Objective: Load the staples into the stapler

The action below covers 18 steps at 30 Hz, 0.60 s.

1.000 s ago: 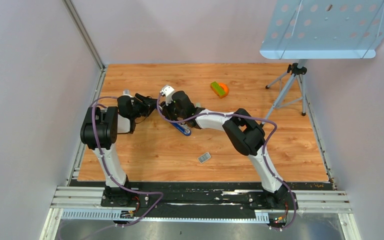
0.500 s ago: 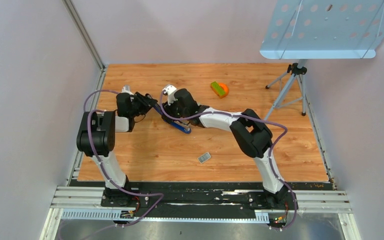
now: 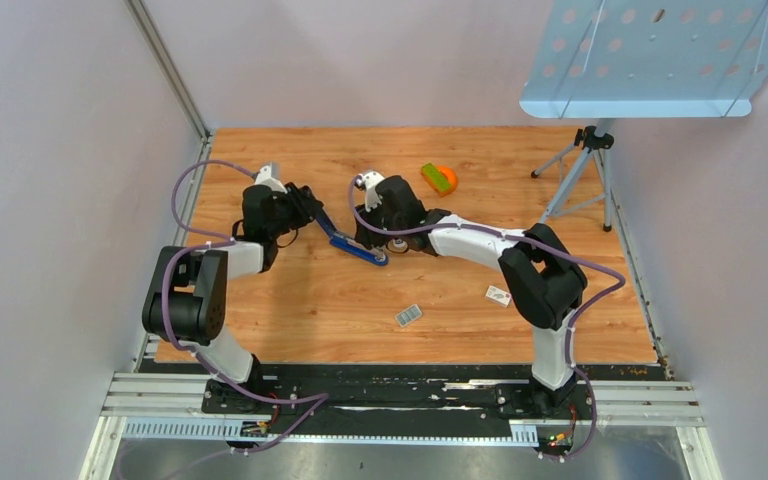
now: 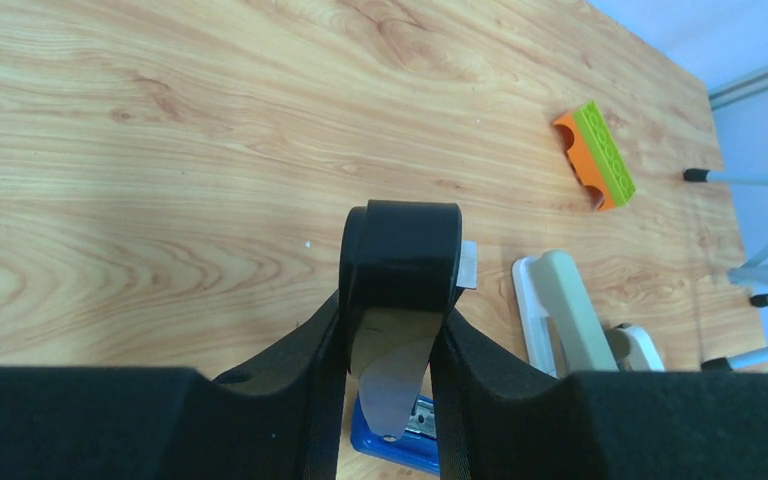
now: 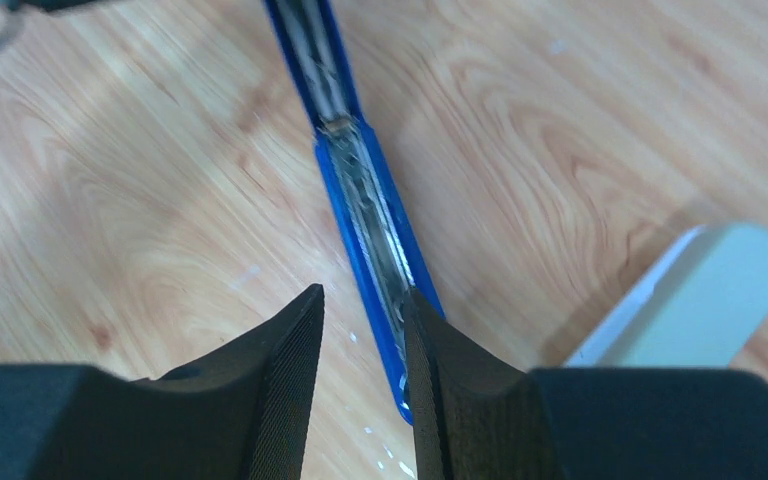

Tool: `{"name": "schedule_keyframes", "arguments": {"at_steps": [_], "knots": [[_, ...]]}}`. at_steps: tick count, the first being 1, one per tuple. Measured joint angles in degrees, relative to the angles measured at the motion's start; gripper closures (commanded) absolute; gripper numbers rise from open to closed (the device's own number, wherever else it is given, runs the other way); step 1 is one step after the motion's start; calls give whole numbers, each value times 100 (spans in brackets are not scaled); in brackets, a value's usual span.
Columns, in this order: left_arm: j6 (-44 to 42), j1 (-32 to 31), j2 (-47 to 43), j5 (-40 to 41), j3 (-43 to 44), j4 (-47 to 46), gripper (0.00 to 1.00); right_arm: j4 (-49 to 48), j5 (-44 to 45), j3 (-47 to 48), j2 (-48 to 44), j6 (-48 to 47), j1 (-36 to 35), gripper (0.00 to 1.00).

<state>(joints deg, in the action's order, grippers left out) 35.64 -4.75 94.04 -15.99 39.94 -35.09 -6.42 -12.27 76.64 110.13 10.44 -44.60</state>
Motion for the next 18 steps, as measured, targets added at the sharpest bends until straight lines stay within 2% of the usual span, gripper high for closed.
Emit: {"name": "schedule_keyframes", "arguments": {"at_steps": [9,18], "knots": [[-323,-63,-210,11,-544,-575,69,365,0,-199,28,166,278,61],[-466,-66,-262,11,-723,-863,65,459,-127,-581,20,214,330,62]]}}
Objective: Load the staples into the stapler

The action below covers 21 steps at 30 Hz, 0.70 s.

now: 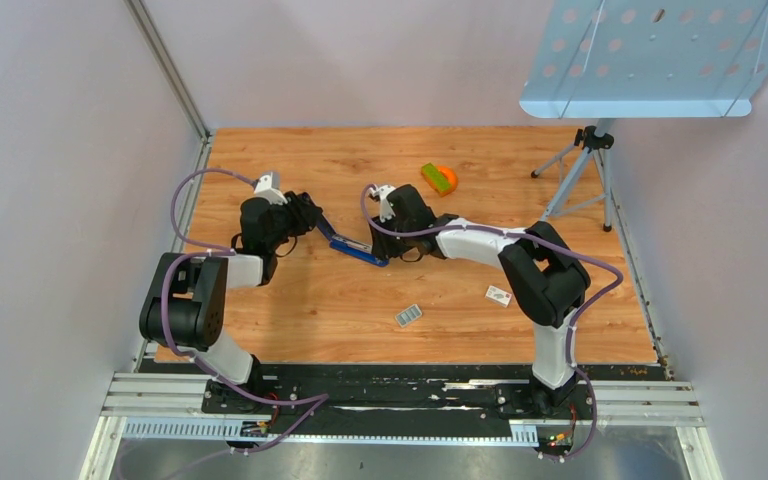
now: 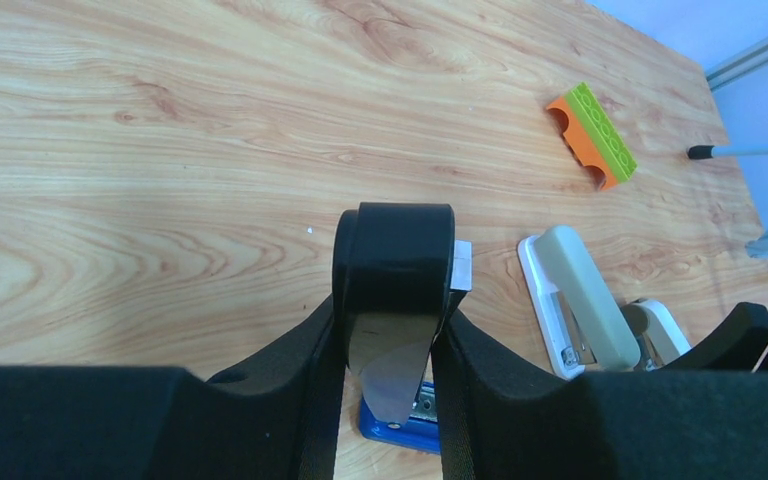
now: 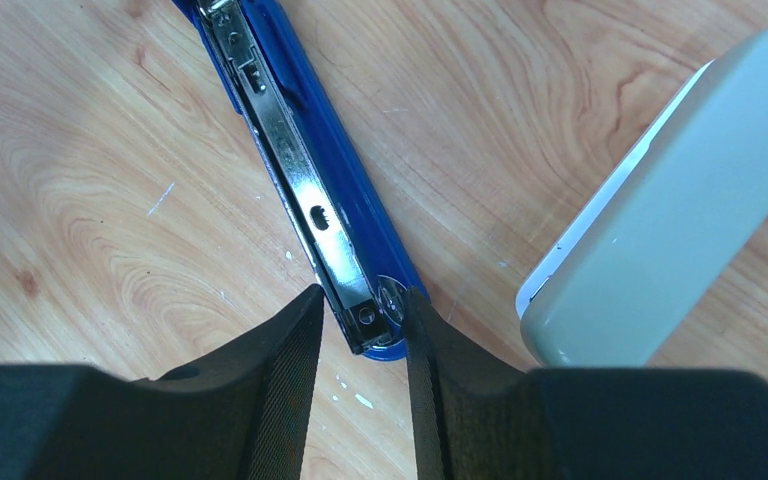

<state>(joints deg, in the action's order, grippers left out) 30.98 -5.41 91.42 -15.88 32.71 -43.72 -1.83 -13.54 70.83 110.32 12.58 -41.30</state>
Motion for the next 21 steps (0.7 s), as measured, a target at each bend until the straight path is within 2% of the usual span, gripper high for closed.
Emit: {"name": "schedule_keyframes", "arguments": {"at_steps": [6,14,21], "knots": [[-20,0,-22,-4,-61,-87,61,7,0,-81,0,-2,2,64],[-151,-4,-271,15,-168,-57,61,20,-7,-181,-166,13,7,53],[-291,-4,-293,52,-210,-70,61,44,-37,173,-350,52,59,55]]}}
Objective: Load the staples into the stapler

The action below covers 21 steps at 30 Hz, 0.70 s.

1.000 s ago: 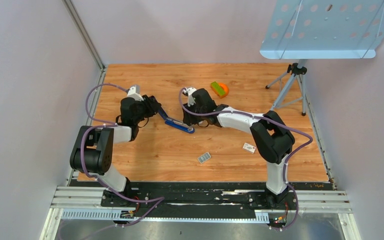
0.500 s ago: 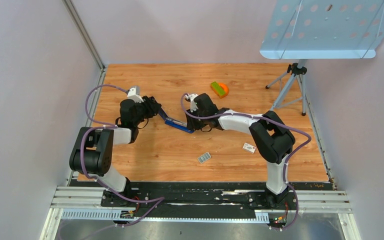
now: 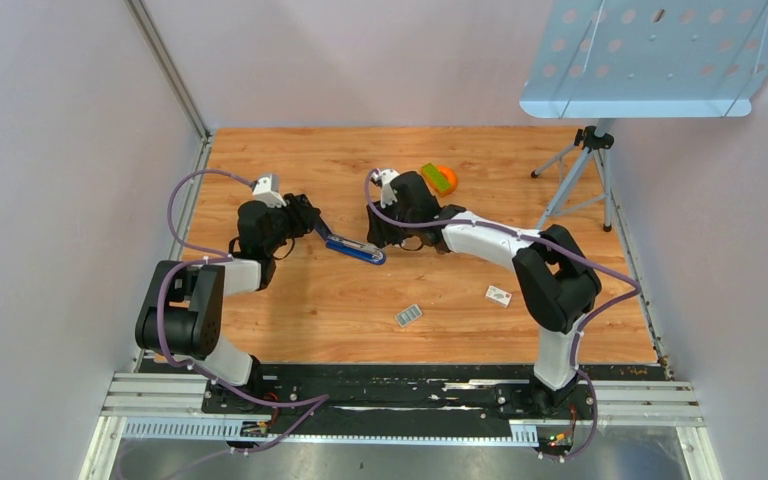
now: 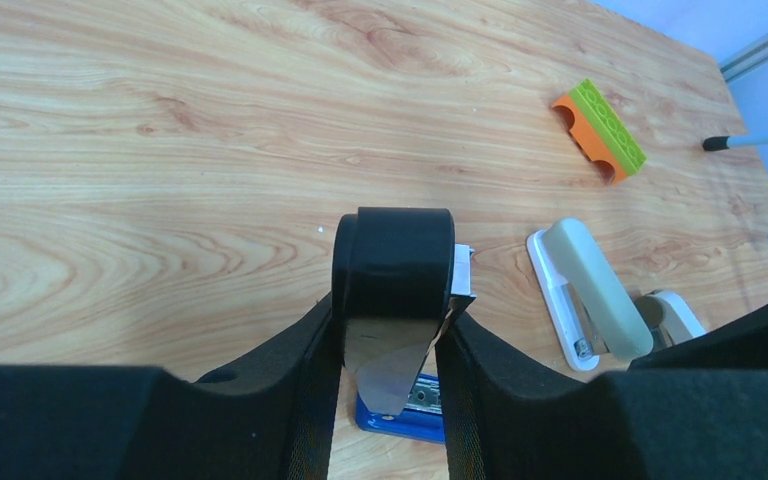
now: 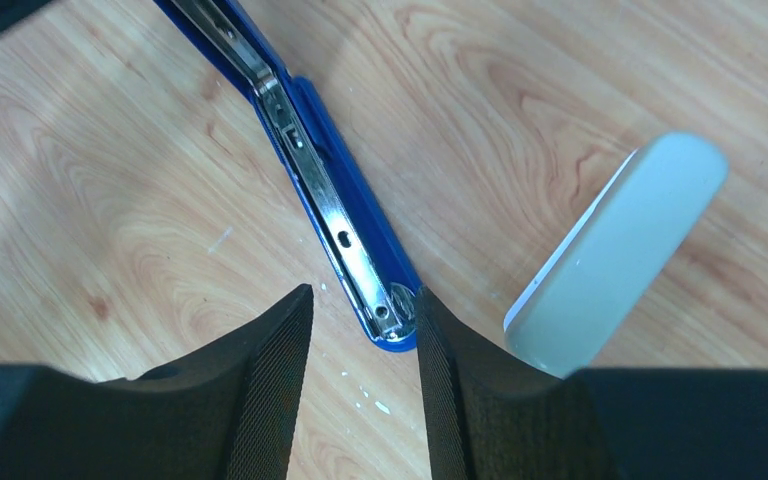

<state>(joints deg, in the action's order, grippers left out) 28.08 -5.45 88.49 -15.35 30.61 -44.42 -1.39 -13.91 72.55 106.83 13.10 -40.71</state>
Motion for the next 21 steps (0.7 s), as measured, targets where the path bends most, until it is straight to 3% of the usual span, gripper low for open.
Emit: {"name": "schedule_keyframes", "arguments": {"at_steps": [21], "knots": [[-52,-4,-2,39,-26,-7,55,240,-101,326,643,68,22,63]]}}
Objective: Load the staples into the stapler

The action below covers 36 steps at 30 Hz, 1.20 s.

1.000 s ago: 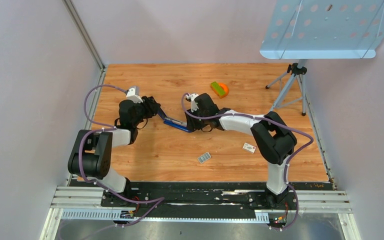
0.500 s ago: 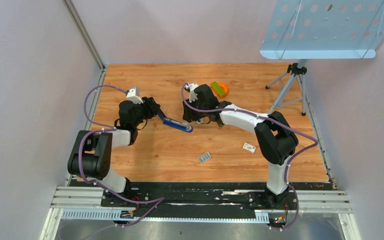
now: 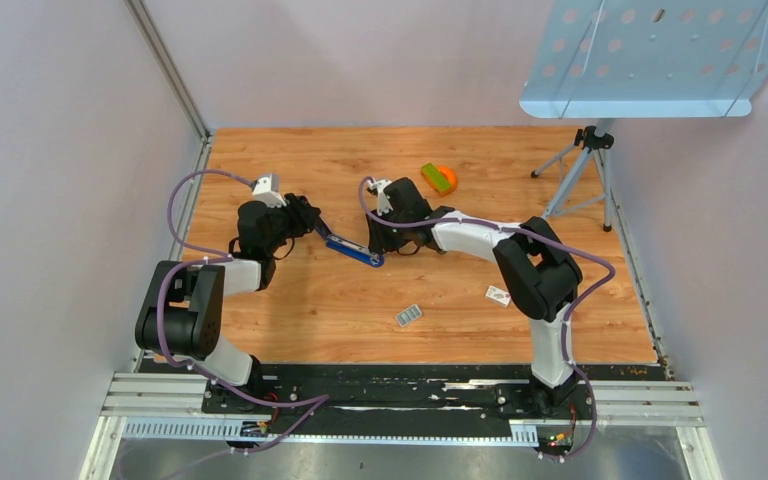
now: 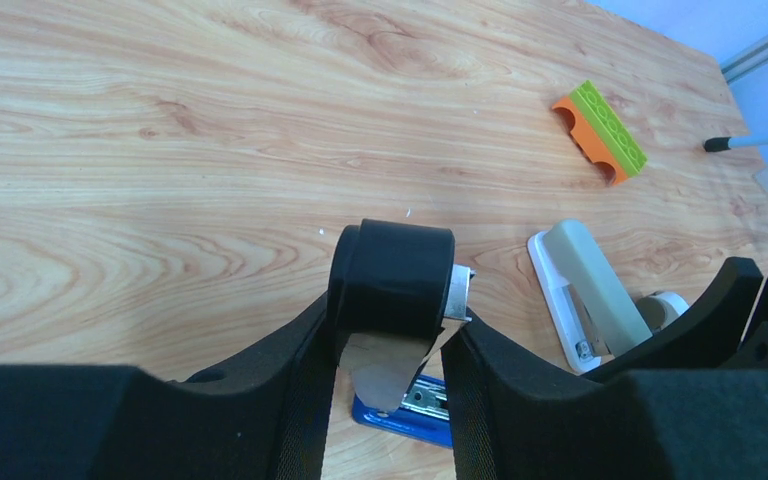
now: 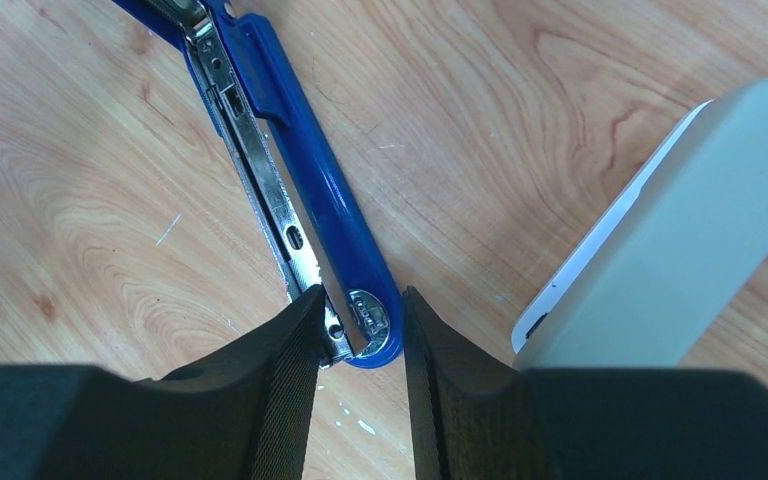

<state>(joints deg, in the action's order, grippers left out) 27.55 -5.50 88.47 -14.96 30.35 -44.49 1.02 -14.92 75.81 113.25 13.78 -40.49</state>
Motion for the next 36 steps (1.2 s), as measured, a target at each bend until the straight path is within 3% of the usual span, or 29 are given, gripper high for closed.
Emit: {"name": "schedule_keyframes", "arguments": {"at_steps": [13,22,36], "knots": [[-63,-136,-223,81,9,87,52,-50,-9,0,42,7,0,71],[-203,-409,-505,173,9,409,44,-72,-11,0,52,-2,0,71],[-400,-966,-713,461,9,761,42,-133,-11,0,76,-11,0,71]]}}
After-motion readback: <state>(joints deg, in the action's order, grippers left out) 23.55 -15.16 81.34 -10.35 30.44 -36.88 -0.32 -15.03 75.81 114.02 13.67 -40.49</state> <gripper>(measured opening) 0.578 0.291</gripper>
